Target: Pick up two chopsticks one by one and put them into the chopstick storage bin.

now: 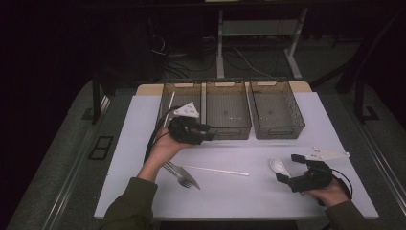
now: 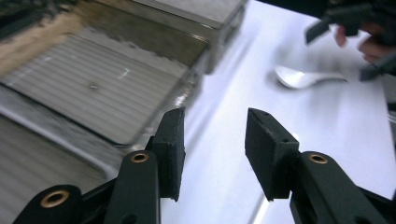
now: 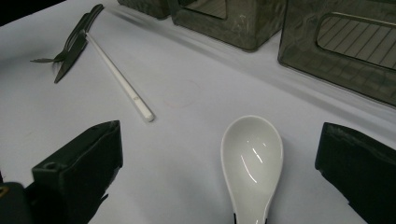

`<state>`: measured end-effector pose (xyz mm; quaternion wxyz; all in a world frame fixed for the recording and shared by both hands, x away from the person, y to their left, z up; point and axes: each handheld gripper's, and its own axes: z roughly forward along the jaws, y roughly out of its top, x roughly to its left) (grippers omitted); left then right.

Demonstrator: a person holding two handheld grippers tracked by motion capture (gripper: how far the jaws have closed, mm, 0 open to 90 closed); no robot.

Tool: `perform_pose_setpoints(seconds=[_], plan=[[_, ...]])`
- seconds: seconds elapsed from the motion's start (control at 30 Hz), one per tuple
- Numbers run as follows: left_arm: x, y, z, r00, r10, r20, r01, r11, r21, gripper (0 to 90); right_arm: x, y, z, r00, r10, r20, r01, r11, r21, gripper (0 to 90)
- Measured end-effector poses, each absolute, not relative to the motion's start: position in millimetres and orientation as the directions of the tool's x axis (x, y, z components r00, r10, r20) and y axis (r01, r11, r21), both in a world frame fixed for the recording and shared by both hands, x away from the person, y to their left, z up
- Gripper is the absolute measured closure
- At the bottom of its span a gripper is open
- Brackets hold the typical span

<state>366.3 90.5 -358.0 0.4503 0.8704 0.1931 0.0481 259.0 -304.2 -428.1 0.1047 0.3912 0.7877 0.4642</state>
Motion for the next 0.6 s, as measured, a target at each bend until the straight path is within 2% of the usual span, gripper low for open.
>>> perform_pose_setpoints(seconds=[0.43, 0.6], plan=[[338.7, 73.5, -389.3, 0.966, 0.252, -0.054, 0.205, -0.625, 0.753, 54.8, 258.4, -295.2, -438.2, -0.714, 0.681, 0.163, 0.495, 0.327, 0.805, 0.7], [335.0, 64.4, -399.9, 0.980, 0.193, -0.041, 0.164, -0.681, 0.713, 60.0, 255.8, -293.6, -436.7, -0.723, 0.674, 0.153, 0.480, 0.329, 0.813, 0.7]])
